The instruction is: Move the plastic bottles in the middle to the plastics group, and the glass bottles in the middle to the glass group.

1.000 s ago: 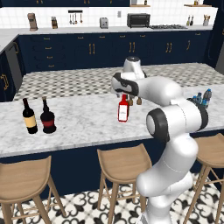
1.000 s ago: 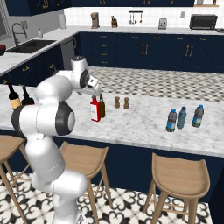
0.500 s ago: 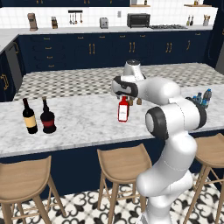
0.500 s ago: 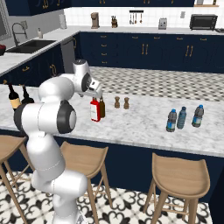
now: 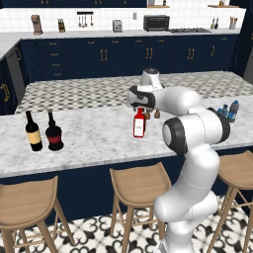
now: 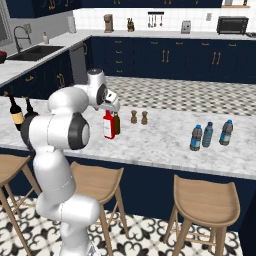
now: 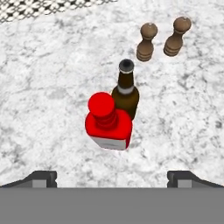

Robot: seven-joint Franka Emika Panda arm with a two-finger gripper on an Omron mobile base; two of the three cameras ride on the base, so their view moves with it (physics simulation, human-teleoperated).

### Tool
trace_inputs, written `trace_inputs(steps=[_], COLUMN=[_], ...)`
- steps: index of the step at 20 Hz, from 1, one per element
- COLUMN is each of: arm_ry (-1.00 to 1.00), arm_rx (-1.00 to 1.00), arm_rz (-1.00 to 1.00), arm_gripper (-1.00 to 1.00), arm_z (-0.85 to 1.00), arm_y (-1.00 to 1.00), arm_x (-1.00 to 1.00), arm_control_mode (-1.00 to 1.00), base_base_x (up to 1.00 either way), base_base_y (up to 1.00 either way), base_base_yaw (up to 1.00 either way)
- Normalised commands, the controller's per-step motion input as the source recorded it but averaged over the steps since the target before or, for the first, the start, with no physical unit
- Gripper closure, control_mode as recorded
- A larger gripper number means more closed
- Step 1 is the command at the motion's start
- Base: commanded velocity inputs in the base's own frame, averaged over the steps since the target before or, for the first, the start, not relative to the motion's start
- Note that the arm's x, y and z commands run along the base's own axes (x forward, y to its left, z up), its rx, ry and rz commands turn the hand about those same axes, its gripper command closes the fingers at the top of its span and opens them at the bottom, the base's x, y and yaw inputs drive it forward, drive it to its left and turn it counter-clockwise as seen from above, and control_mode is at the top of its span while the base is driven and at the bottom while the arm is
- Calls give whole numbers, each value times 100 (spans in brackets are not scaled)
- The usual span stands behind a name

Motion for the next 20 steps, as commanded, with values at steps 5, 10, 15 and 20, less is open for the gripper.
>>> trace_inputs(steps=[5, 10, 15, 20], arm_ry=[0, 0, 0, -1], arm_rx=[-1, 0, -3, -5], arm_rz=[0, 0, 0, 0], arm_gripper=[-100, -100, -100, -100], arm_z=[-12, -16, -12, -7], arm_y=[-2, 0, 0, 0], arm_x=[26, 21, 22, 16], arm_control_mode=[-100, -100, -100, -100], base_base_x=[0, 0, 0, 0], base_base_y=[0, 0, 0, 0], base_base_yaw=[0, 0, 0, 0])
